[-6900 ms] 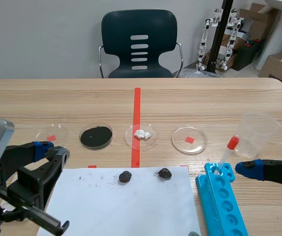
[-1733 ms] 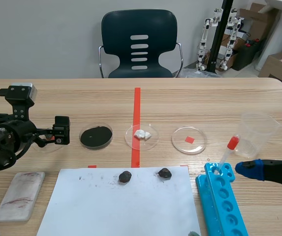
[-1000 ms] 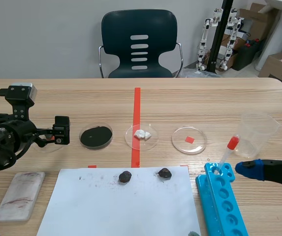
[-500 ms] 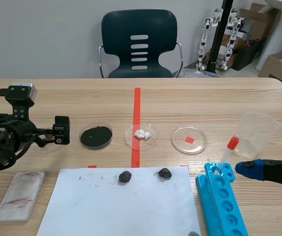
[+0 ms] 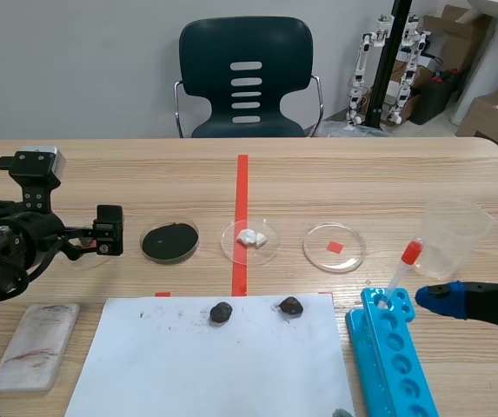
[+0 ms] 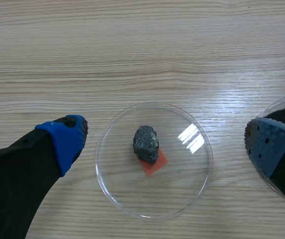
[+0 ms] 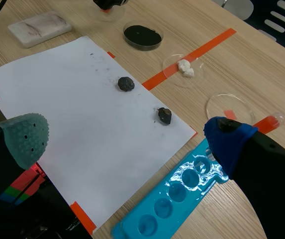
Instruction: Put the mineral in the empty petri dish
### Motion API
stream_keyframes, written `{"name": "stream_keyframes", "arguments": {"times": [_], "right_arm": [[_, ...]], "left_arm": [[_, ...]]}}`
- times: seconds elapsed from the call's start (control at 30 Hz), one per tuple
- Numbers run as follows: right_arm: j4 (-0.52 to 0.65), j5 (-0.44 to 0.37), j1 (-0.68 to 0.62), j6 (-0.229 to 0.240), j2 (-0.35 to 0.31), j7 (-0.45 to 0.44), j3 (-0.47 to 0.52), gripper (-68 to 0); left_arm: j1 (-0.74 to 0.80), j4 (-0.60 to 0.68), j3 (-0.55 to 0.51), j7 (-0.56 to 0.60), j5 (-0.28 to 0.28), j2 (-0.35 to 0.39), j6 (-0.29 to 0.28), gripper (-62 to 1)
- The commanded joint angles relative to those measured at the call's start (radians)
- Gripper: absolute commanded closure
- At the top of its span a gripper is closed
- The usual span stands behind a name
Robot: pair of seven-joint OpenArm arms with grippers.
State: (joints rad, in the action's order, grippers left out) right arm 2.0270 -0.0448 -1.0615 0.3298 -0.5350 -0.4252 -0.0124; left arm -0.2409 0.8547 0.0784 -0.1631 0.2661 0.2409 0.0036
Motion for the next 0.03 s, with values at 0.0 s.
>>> {"name": "stream_keyframes", "arguments": {"times": [0.0], "right_arm": [[0.008,-0.01,0.003,0.0,-0.005,-0.018,0.007,-67.9]], "left_arm": [[-0.011,0.011,-0.001,0.017,0.003,0.012,0.002,-62.3]]}}
